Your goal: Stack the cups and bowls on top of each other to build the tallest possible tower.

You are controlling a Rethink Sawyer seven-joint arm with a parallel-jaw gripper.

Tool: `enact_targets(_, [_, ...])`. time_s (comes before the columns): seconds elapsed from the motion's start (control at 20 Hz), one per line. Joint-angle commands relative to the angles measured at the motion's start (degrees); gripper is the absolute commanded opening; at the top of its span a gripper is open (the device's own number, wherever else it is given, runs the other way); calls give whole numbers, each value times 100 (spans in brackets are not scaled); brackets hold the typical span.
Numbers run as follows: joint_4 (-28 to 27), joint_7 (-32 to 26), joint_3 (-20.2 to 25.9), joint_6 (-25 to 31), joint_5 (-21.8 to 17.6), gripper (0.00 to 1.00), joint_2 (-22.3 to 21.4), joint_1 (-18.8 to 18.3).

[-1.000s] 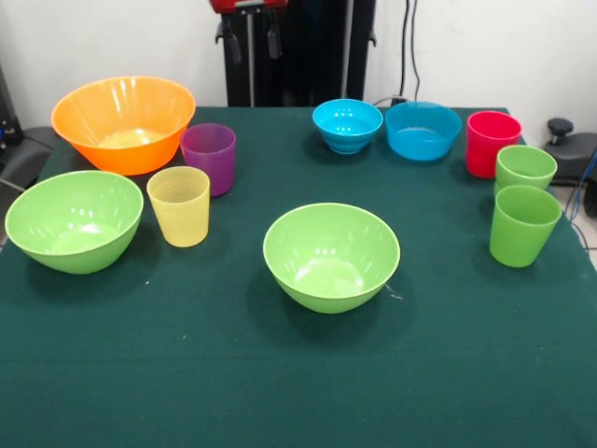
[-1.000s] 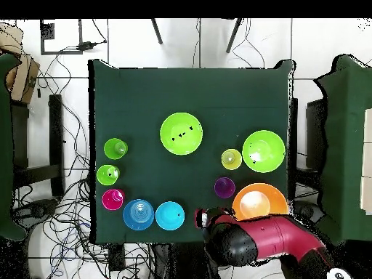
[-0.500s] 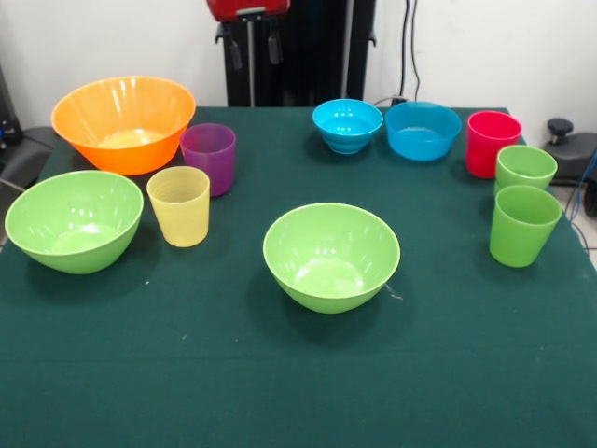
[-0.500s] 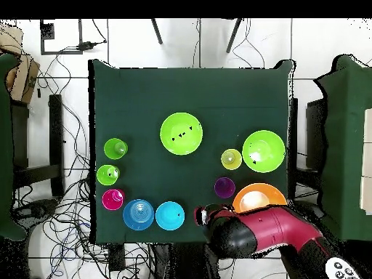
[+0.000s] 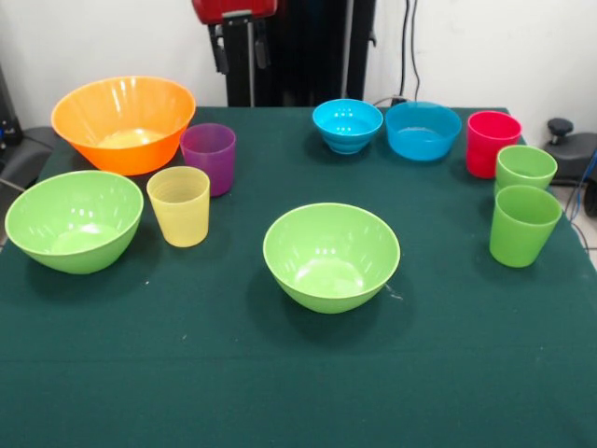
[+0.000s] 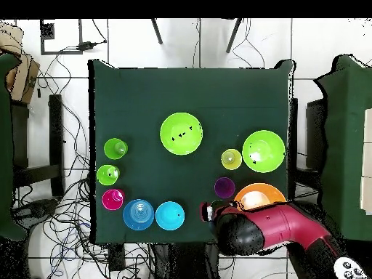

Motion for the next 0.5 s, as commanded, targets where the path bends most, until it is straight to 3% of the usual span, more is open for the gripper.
enact_targets(0.05, [-431, -1654, 205, 707, -587, 100, 572, -152])
enact_targets(0.5, [-259, -1531, 226, 625, -740, 100, 532, -516])
